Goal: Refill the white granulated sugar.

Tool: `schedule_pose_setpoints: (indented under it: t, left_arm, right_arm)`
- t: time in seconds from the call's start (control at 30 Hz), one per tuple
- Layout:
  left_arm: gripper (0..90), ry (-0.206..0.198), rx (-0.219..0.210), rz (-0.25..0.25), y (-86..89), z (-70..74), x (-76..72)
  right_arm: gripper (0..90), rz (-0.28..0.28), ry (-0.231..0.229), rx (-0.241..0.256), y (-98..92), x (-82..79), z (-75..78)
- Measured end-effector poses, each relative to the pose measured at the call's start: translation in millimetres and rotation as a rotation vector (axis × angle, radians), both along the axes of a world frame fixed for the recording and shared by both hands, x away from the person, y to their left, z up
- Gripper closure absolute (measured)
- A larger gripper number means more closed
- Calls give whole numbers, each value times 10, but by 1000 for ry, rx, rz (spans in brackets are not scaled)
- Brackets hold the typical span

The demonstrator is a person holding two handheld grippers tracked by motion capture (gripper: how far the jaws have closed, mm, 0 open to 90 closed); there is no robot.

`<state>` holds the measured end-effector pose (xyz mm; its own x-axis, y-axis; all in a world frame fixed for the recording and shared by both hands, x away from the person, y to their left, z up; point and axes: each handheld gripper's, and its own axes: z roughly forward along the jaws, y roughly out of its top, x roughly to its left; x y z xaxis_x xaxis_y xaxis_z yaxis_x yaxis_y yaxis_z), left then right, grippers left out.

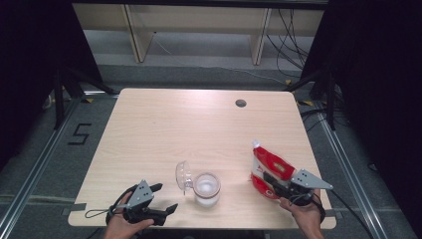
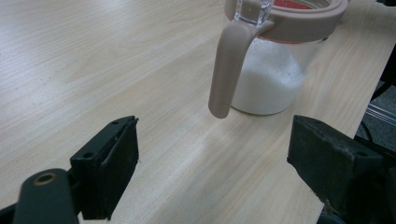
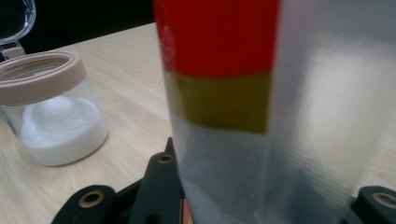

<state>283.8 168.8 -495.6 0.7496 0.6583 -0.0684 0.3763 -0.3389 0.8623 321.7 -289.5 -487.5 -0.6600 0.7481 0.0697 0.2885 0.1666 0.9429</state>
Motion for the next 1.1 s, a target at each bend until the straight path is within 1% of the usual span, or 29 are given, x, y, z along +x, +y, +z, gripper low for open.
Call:
schedule_pose_setpoints:
  t: [0.03, 0.07, 0.1, 0.13, 0.17, 0.2, 0.23, 0.27, 0.3, 0.33, 0.37, 0.4, 0.43, 0.47, 0.5, 0.53, 0.6, 0.63, 0.7, 0.73, 0.77, 0.8, 0.83, 0.87, 0.93, 0.97, 1.03, 1.07, 1.1]
  left_arm:
    - [160, 0, -1, 1, -1, 0, 1]
    - [160, 0, -3, 2, -1, -1, 1]
    - [160, 0, -4, 3, -1, -1, 1]
    - [160, 0, -3, 3, 0, -1, 1]
    - [160, 0, -3, 3, 0, 0, 0]
    - [160, 1, -3, 2, 0, 0, 1]
    - [160, 0, -2, 1, 0, 0, 0]
    - [160, 2, 0, -1, 1, 1, 1]
    - [160, 1, -1, 0, 0, 0, 1]
    - [160, 1, 0, -1, 1, 1, 2]
    - [160, 0, -1, 1, -1, 0, 1]
    - [160, 0, 1, -1, 0, 1, 1]
    - [160, -1, -2, -2, -2, -1, 3]
    - [160, 0, 0, -3, -1, 1, 2]
    - [160, -2, -1, -3, -2, 0, 3]
    - [160, -2, 0, -3, -1, 1, 3]
    - [160, -1, -1, -2, -1, 1, 3]
    - [160, -2, -3, -1, -1, 1, 3]
    - [160, -2, -3, -1, -2, 1, 4]
    - [160, -2, -3, -1, -2, 1, 3]
    - [160, -2, -6, 0, -2, 1, 3]
    - [160, -2, -4, 0, -2, 1, 4]
    - [160, -3, -5, 0, -2, 2, 4]
    - [160, -3, -5, -1, -2, 3, 3]
    - [160, -3, -3, -1, -2, 3, 4]
    - [160, -3, -3, 0, -3, 4, 4]
    - [160, -3, -4, 1, -2, 5, 6]
    - [160, -4, -5, 1, -2, 6, 6]
    - [160, -5, 2, 6, 2, 13, 2]
  right_arm:
    - [722, -9, 3, 12, 10, -13, -2]
    - [712, -13, -1, -1, 3, -17, -6]
    - [701, 4, -4, -6, -10, -11, -2]
    - [692, -10, 35, 25, 13, -51, -1]
    - [684, -2, 3, 13, -4, -29, -10]
    - [675, -13, -9, 8, -17, -34, -12]
    - [663, -18, 24, 24, -15, -58, -8]
    - [649, -12, 23, 18, -25, -49, -16]
    - [638, -27, 42, 30, -26, -84, -4]
    - [619, -13, -4, 23, -46, -71, -3]
    - [599, -28, 2, 1, -53, -86, 3]
    - [585, -34, 19, 27, -44, -118, 13]
    - [577, -44, -10, 12, -48, -111, -3]
    - [565, -51, 17, 47, -30, -155, 9]
    - [545, -49, -1, 15, -51, -155, 19]
    - [532, -50, 17, 11, -52, -173, 33]
    - [491, -74, 9, 10, -49, -184, 30]
    - [485, -75, 23, 20, -36, -208, 31]
    - [454, -66, 9, 11, -33, -208, 22]
    - [444, -77, 34, 34, -18, -239, 27]
    - [439, -73, 6, 8, -35, -230, 24]
    - [434, -80, 40, 11, -34, -267, 37]
    - [428, -72, 3, -1, -49, -252, 32]
    - [426, -91, 34, 18, -39, -292, 41]
    - [417, -88, 19, -6, -47, -302, 46]
    - [413, -83, 4, -3, -40, -302, 46]
    - [410, -92, 17, -21, -45, -329, 58]
    - [409, -103, 30, -6, -32, -353, 64]
    - [408, -97, 8, -17, -45, -341, 58]
